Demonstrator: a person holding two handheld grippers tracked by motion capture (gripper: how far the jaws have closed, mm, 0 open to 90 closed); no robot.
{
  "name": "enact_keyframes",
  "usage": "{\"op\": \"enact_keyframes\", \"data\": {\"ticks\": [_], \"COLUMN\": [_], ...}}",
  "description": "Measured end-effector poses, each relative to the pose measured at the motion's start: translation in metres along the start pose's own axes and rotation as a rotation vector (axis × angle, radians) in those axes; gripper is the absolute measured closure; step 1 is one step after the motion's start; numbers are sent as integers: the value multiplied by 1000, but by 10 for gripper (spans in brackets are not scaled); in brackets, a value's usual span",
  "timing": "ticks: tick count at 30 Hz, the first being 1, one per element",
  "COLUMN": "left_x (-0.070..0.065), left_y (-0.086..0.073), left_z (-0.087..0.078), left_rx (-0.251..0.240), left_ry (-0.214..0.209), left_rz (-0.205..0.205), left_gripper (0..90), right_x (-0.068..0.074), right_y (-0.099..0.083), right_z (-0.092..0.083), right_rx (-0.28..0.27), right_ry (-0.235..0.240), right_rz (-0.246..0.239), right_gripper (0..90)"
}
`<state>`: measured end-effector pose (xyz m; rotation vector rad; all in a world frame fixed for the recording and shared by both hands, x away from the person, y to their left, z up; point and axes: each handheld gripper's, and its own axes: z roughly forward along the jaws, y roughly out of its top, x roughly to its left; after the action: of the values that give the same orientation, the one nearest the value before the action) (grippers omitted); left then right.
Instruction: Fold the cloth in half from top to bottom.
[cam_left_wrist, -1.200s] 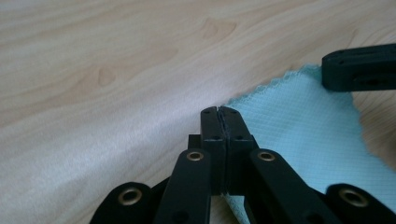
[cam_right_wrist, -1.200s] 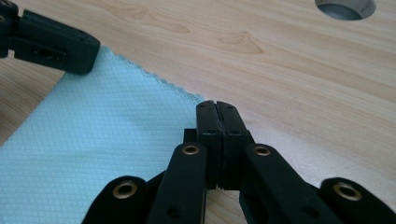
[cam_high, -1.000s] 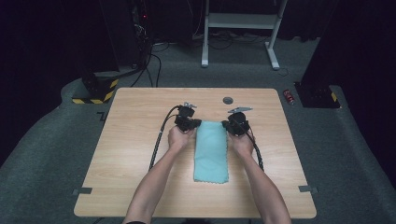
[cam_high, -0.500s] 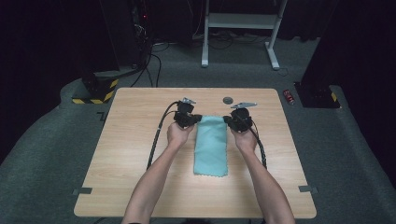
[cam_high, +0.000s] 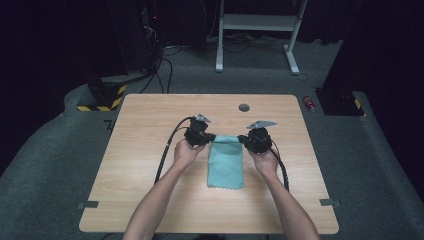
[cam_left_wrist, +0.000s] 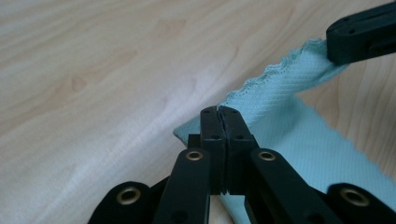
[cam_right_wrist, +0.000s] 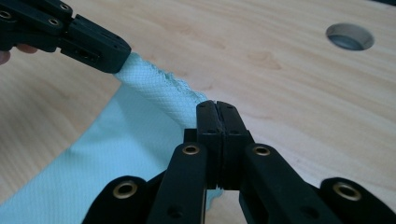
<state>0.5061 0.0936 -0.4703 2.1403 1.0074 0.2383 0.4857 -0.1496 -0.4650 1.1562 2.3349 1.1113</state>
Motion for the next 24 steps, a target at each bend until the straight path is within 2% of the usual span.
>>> {"op": "enact_keyframes", "data": {"ticks": [3, 8, 13, 14, 20, 24], "left_x": [-6, -11, -18, -20, -30, -35], "left_y": [-10, -18, -27, -28, -40, -47], "left_z": [2, -3, -8, -9, -11, -12], "left_rx": [29, 26, 30, 37, 47, 51], "left_ry": [0, -17, -32, -34, -36, -43], "left_rz": [24, 28, 32, 39, 70, 73], "left_gripper": [890, 890, 890, 890, 890, 890], "right_x": [5, 10, 18, 19, 25, 30], "right_y": [-8, -19, -28, -31, -42, -47], "right_z": [1, -1, -7, -8, -13, -15], "right_rx": [17, 18, 18, 19, 25, 30], "right_ry": [2, 26, 40, 40, 53, 55], "right_rz": [-18, -10, -26, -37, -39, -62], "right_gripper": [895, 895, 895, 895, 895, 895]}}
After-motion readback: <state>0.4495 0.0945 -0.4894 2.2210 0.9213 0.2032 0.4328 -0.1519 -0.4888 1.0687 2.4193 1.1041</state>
